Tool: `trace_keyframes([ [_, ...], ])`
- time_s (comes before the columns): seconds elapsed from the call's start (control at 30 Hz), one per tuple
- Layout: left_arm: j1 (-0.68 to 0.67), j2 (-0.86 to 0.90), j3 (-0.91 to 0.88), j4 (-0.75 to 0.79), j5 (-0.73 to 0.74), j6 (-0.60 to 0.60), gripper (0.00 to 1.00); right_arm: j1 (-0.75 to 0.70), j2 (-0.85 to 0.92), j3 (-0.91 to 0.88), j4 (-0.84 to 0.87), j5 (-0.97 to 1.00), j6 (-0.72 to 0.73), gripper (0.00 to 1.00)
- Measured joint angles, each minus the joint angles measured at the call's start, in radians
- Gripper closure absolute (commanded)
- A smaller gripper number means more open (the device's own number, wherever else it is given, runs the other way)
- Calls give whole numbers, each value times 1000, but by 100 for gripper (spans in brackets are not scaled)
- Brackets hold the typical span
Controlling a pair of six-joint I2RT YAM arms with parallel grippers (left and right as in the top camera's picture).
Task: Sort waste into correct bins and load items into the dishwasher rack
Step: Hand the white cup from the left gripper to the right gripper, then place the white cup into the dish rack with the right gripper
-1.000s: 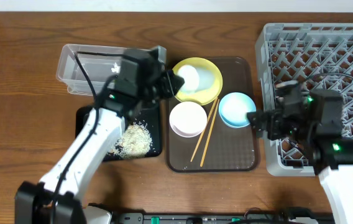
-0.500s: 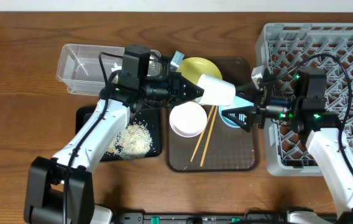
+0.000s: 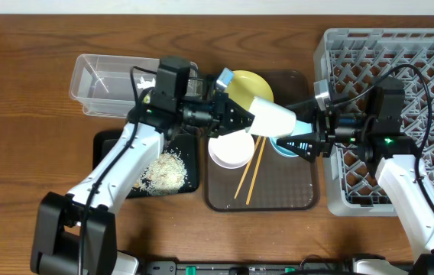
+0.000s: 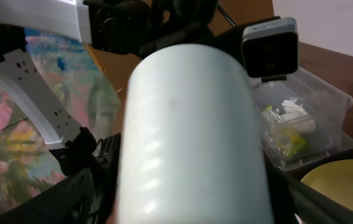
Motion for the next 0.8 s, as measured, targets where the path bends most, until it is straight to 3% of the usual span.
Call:
trace_keyframes([
  [0.3, -22, 0, 0, 2, -1, -3, 93, 0, 0, 0, 2, -5, 14, 36],
  [0.5, -22, 0, 0, 6, -49, 39, 67, 0, 0, 0, -4, 43, 57, 49],
  [0.57, -22, 0, 0, -37, -108, 90, 56, 0, 0, 0, -10, 84, 81, 50],
  [0.8, -13, -1, 0, -324, -606, 309, 52, 0, 0, 0, -58, 293, 159, 52],
])
